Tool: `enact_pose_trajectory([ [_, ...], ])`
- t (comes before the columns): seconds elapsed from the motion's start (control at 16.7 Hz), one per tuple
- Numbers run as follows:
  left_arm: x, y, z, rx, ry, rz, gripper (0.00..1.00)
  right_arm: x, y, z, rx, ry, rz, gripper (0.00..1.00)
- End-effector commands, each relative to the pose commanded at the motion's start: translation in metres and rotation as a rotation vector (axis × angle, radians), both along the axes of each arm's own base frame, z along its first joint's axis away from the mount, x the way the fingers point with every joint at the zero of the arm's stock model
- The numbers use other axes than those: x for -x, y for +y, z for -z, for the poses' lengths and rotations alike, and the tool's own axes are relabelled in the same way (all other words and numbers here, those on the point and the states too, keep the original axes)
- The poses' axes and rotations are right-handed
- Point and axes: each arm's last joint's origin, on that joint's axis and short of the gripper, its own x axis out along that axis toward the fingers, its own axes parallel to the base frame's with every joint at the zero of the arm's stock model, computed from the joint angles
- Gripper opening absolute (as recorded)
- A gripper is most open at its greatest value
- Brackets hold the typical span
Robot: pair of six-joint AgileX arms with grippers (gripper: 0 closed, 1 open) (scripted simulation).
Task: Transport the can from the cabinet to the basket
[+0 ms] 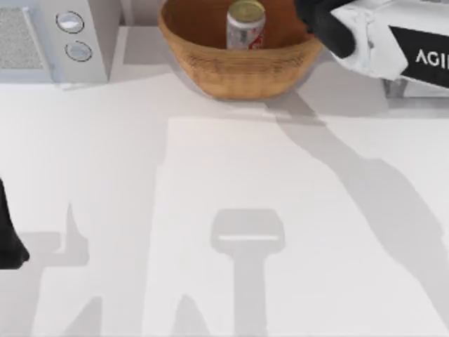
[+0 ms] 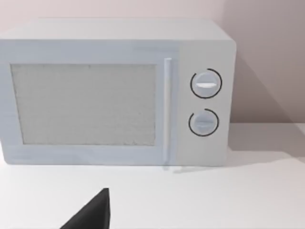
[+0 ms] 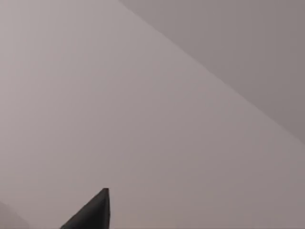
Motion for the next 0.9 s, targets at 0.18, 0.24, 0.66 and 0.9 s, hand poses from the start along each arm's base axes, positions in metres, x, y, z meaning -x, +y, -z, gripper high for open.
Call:
enact_pose_trajectory([
  [0.18,0.0,0.0,0.0,0.0,0.0,0.0,1.0,0.043,-0.056,-0.039,-0.003,-0.002,-0.03,1.0],
  [0.24,0.0,0.0,0.0,0.0,0.0,0.0,1.0,0.064,-0.077,-0.05,-0.005,-0.004,-0.037,1.0],
  [0.66,0.0,0.0,0.0,0.0,0.0,0.0,1.0,0.236,-0.194,-0.039,-0.01,-0.015,-0.038,1.0],
  [0.9,0.0,0.0,0.0,0.0,0.0,0.0,1.0,0.304,-0.223,0.026,-0.008,-0.011,-0.005,1.0],
])
